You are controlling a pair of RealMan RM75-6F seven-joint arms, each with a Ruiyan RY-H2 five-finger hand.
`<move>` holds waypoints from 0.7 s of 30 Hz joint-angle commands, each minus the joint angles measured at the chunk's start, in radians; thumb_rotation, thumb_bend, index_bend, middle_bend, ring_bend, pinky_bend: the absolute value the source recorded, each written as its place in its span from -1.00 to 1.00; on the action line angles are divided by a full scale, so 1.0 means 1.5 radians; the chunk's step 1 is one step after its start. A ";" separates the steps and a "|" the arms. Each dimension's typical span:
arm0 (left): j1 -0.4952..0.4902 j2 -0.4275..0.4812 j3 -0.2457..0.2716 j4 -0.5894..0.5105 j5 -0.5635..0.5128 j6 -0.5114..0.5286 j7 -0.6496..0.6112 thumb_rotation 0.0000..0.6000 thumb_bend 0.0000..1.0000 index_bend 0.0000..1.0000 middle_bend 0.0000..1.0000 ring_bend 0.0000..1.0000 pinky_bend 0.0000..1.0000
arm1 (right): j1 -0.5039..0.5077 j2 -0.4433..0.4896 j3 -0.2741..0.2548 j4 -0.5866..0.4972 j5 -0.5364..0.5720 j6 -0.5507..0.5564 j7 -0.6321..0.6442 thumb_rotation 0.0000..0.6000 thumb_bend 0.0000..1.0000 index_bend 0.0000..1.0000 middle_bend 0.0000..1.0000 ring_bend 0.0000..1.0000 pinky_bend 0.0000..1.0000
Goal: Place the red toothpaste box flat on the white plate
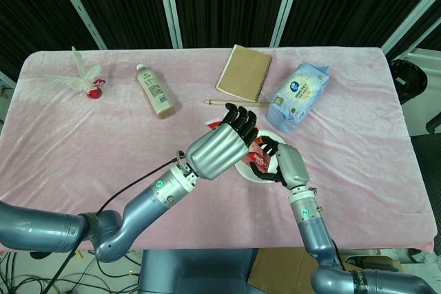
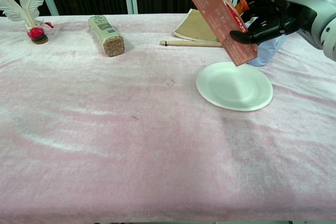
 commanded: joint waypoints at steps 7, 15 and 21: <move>0.023 0.016 -0.001 -0.013 0.033 0.011 -0.054 1.00 -0.98 -0.51 -0.61 -0.56 -0.38 | -0.006 -0.005 0.008 0.004 0.006 0.009 0.013 1.00 -0.24 -0.12 -0.08 -0.14 -0.09; 0.057 0.043 0.009 -0.041 0.084 0.030 -0.115 1.00 -0.99 -0.54 -0.64 -0.59 -0.39 | -0.018 -0.019 0.036 0.012 0.002 0.037 0.057 1.00 -0.24 -0.12 -0.09 -0.14 -0.09; 0.106 0.069 0.017 -0.056 0.132 0.067 -0.193 1.00 -0.99 -0.55 -0.64 -0.60 -0.40 | -0.038 -0.048 0.062 0.038 -0.046 0.089 0.137 1.00 -0.27 -0.13 -0.11 -0.16 -0.09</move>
